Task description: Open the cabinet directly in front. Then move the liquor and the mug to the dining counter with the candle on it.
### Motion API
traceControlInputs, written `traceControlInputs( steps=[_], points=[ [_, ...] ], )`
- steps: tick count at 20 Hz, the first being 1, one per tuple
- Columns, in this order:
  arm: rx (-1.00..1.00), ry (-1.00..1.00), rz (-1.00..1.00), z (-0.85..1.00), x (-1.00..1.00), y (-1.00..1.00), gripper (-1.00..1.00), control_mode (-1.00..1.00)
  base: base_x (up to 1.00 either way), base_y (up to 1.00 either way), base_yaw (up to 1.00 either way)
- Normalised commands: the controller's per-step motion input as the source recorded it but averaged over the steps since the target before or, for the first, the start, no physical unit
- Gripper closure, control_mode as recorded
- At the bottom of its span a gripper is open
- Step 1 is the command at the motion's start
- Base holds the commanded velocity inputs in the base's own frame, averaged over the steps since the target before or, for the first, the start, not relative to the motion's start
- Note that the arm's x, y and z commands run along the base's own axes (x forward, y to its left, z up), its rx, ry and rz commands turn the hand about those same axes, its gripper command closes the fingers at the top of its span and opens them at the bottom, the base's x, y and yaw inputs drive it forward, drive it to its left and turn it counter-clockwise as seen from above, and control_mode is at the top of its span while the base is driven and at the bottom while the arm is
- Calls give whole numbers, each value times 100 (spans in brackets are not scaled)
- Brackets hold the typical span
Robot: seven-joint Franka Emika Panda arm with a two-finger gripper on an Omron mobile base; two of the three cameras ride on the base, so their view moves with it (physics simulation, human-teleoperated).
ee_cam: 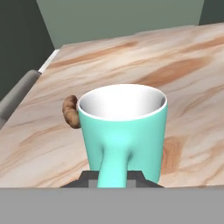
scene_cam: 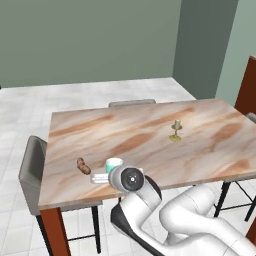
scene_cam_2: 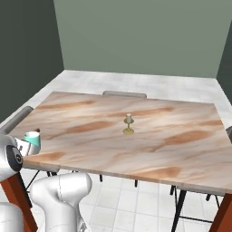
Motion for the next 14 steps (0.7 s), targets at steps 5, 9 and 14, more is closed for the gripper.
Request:
traceControlInputs(
  steps=[5, 9, 14],
  points=[
    [0, 0, 0, -17, 27, 0, 100, -100, 0, 0, 0],
    [1, 0, 0, -17, 30, 0, 100, -100, 0, 0, 0],
    [1, 0, 0, -14, 26, 0, 100, -100, 0, 0, 0]
  ],
)
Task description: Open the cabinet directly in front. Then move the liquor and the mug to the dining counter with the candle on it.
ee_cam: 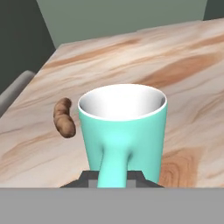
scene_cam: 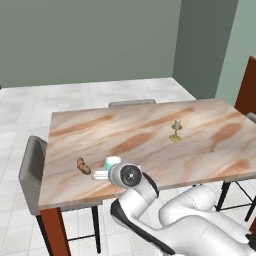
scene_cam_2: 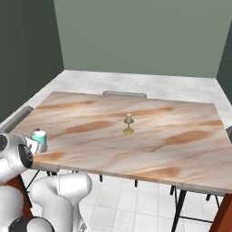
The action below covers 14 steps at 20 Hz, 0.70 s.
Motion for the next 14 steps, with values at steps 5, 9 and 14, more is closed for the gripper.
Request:
traceControlInputs(
  steps=[5, 9, 14],
  points=[
    [0, 0, 0, -23, 19, 1, 100, -100, 0, 0, 0],
    [0, 0, 0, -26, 9, 5, 100, -100, 0, 0, 0],
    [0, 0, 0, -20, 2, 6, 100, -100, 0, 0, 0]
  ],
)
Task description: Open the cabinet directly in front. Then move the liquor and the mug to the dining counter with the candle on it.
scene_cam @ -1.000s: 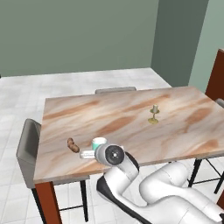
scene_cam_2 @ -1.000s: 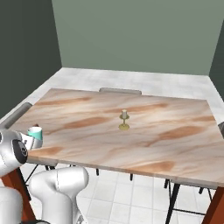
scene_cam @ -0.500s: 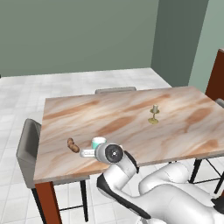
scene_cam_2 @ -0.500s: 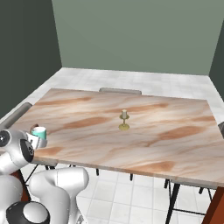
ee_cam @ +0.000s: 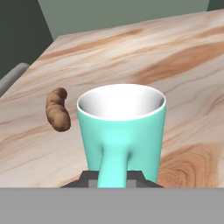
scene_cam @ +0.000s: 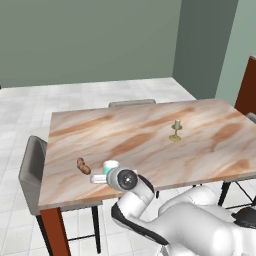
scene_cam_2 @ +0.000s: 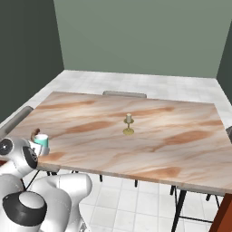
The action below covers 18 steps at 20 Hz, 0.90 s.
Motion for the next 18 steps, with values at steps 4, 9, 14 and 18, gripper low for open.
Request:
traceControlInputs(
  steps=[4, 9, 14, 18],
  points=[
    [0, 0, 0, -14, 1, 2, 100, -100, 0, 0, 0],
    [0, 0, 0, -11, 0, 2, 100, -100, 0, 0, 0],
    [2, 0, 0, -12, 0, 0, 100, -100, 0, 0, 0],
    [3, 0, 0, -19, 0, 0, 100, -100, 0, 0, 0]
  ],
)
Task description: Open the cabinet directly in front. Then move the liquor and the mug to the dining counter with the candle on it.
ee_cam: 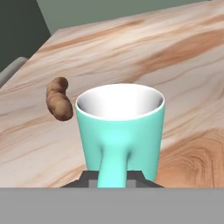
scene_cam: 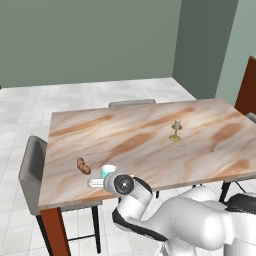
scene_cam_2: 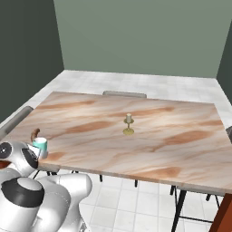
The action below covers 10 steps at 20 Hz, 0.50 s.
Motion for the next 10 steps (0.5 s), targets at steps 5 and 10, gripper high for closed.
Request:
traceControlInputs(
  steps=[5, 10],
  points=[
    [2, 0, 0, -18, 1, 0, 100, -100, 0, 0, 0],
    [1, 0, 0, -22, 18, 3, 100, -100, 0, 0, 0]
  ],
)
